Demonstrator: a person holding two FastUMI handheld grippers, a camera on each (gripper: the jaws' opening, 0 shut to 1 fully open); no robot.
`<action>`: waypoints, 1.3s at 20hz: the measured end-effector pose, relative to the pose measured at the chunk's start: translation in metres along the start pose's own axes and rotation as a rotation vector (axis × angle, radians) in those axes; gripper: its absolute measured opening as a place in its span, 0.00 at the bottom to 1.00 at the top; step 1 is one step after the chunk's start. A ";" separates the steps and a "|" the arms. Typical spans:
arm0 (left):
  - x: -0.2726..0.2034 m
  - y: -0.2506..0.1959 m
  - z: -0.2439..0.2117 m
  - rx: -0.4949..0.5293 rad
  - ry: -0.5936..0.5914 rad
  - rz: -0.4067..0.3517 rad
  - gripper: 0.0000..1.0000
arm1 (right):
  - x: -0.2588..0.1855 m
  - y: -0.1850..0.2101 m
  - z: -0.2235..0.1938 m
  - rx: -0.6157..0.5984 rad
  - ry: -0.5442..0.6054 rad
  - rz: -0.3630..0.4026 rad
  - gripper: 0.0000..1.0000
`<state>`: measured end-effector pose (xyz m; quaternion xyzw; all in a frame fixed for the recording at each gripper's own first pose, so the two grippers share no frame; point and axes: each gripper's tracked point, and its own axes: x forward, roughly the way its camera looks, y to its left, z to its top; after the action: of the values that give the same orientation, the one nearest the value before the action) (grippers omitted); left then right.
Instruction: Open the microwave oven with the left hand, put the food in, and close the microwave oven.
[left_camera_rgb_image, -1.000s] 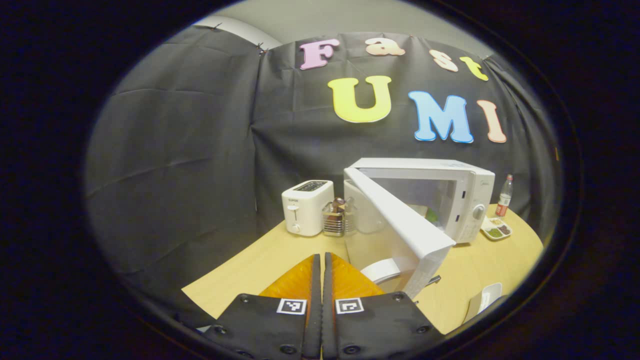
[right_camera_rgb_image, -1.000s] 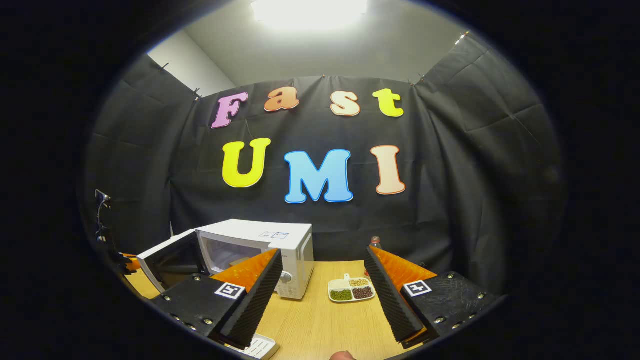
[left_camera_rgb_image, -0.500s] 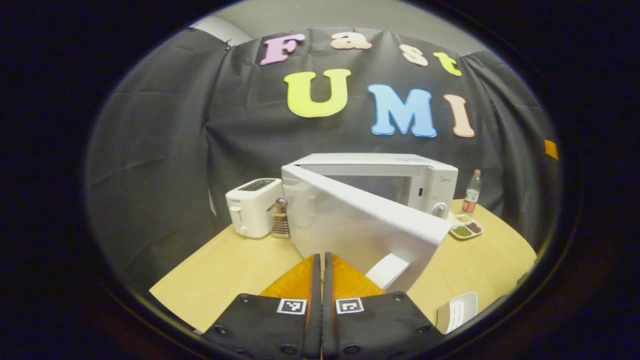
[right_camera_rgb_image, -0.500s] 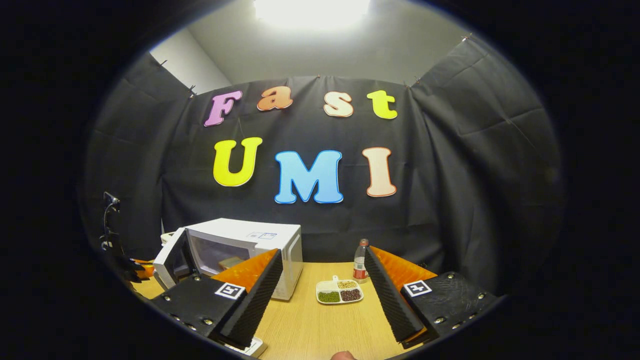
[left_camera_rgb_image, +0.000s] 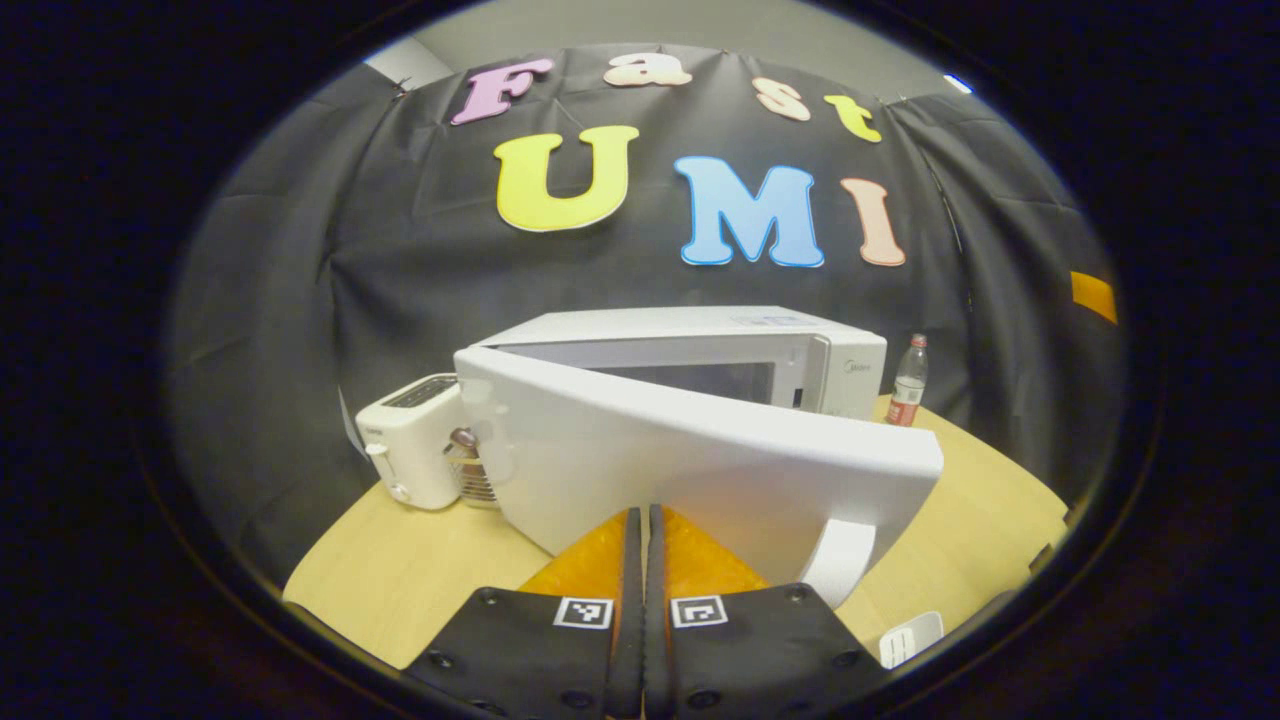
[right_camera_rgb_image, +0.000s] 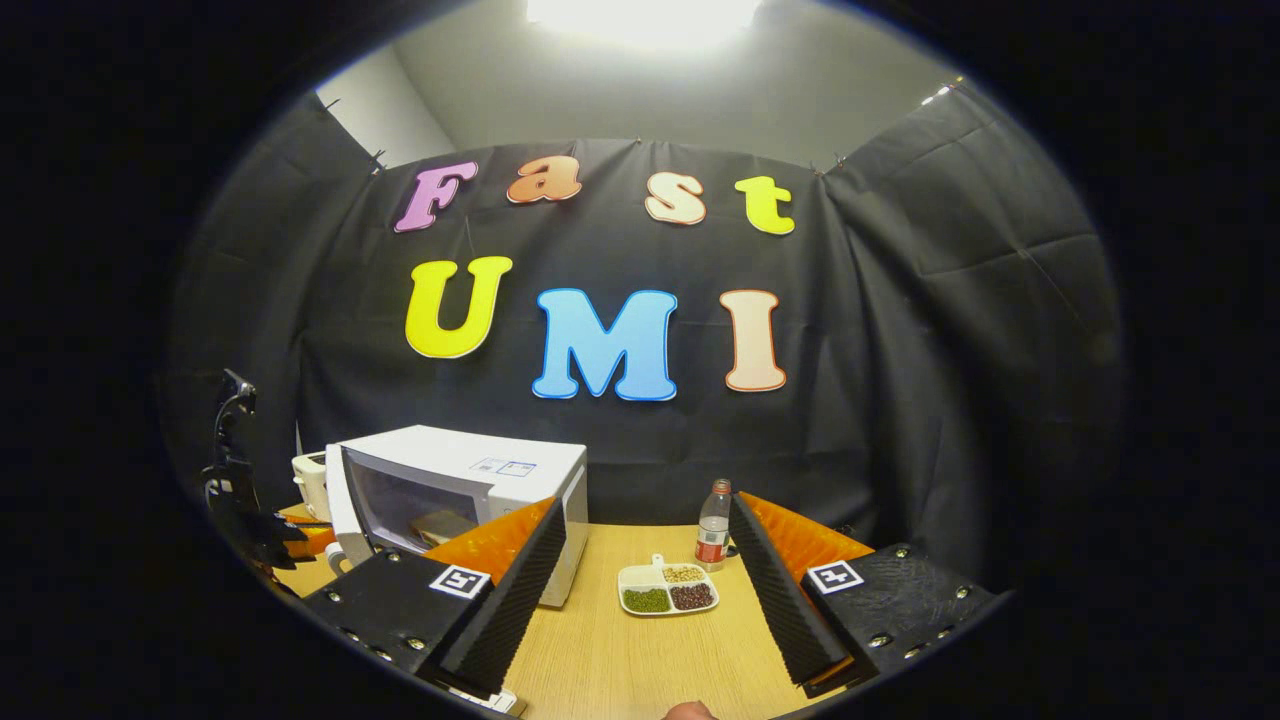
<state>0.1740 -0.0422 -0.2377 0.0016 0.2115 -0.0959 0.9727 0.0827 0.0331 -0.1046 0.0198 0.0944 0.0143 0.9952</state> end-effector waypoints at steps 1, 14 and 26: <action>0.008 -0.002 0.004 0.004 -0.002 -0.009 0.07 | 0.002 -0.004 -0.002 -0.005 0.009 -0.014 0.99; 0.095 -0.034 0.028 0.017 -0.033 -0.108 0.08 | 0.019 -0.020 -0.020 -0.017 0.074 -0.119 0.99; 0.123 -0.033 0.035 0.005 -0.036 -0.041 0.12 | 0.020 -0.006 -0.017 -0.025 0.077 -0.072 1.00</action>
<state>0.2921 -0.0987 -0.2554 -0.0022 0.1939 -0.1161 0.9741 0.0989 0.0286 -0.1252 0.0032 0.1330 -0.0197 0.9909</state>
